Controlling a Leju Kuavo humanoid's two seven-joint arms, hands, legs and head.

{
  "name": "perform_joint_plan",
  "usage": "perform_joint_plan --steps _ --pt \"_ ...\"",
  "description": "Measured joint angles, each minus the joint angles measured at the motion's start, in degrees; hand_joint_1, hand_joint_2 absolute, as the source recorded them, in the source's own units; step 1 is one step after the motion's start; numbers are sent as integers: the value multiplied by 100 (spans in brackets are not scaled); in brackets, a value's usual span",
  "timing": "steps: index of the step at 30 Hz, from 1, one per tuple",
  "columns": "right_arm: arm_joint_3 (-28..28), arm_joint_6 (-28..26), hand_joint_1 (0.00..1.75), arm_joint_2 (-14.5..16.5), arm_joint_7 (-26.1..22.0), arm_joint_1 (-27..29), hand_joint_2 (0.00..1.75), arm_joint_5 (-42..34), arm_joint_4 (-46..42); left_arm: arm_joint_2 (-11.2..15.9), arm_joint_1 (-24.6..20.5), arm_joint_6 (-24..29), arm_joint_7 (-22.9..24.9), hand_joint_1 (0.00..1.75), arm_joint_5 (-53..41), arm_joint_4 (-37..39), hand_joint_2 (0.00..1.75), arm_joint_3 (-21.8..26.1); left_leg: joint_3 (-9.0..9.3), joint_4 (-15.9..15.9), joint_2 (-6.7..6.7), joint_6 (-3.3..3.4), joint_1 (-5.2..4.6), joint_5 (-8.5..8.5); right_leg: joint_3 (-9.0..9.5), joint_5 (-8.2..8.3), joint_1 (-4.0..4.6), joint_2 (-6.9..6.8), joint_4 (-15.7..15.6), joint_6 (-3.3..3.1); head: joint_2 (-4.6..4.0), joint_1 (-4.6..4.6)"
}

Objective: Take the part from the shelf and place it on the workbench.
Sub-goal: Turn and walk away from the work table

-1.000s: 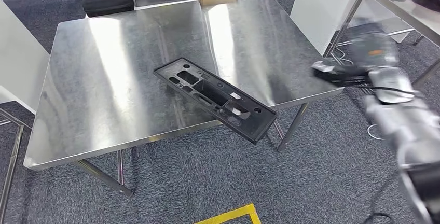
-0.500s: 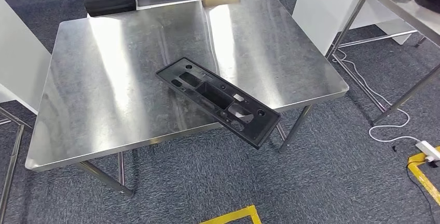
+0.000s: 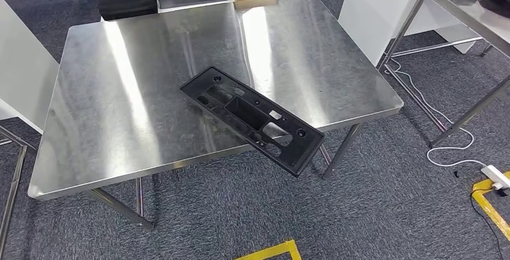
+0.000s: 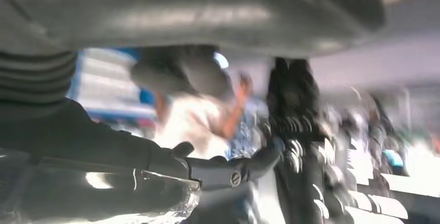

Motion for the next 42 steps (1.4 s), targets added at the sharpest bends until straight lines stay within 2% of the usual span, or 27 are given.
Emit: perform_joint_plan --steps 3,8,12,20,26,32,42 --pt "-317 127 0 450 -138 -25 0 -240 792 25 -1 -219 139 0 -163 1 0 -67 25 -1 41 -21 5 -17 7 -3 4 45 0 -8 0 -4" --pt "-727 871 0 1103 52 -63 0 -348 2119 179 -3 -554 383 0 -426 2 0 -189 55 -3 55 -35 8 -27 30 -15 5 57 1 -25 0 -2" --pt "-816 1067 0 1381 160 -121 0 -343 2561 290 -3 -616 448 0 -546 2 0 -297 75 -4 63 -43 8 -33 10 -26 5 58 2 -39 0 -1" --pt "-927 1742 0 1584 235 -205 0 -427 2857 410 -4 -627 498 0 -710 1 0 -430 80 -4 66 -45 0 -38 13 -30 0 58 1 -44 0 2" --pt "-1021 1943 0 1641 146 -247 0 -531 2915 473 -7 -626 476 0 -731 0 0 -474 81 -4 65 -43 0 -40 13 -30 -7 58 1 -44 0 2" --pt "-1017 2103 0 1677 307 -244 0 -301 2938 526 -15 -595 478 0 -738 0 0 -488 82 -4 66 -43 1 -40 13 -30 -11 59 1 -44 0 1" --pt "-927 2233 0 1673 252 -241 0 -189 2945 548 -14 -555 487 0 -794 0 0 -491 82 -4 66 -43 1 -40 13 -30 -11 59 1 -44 0 2"
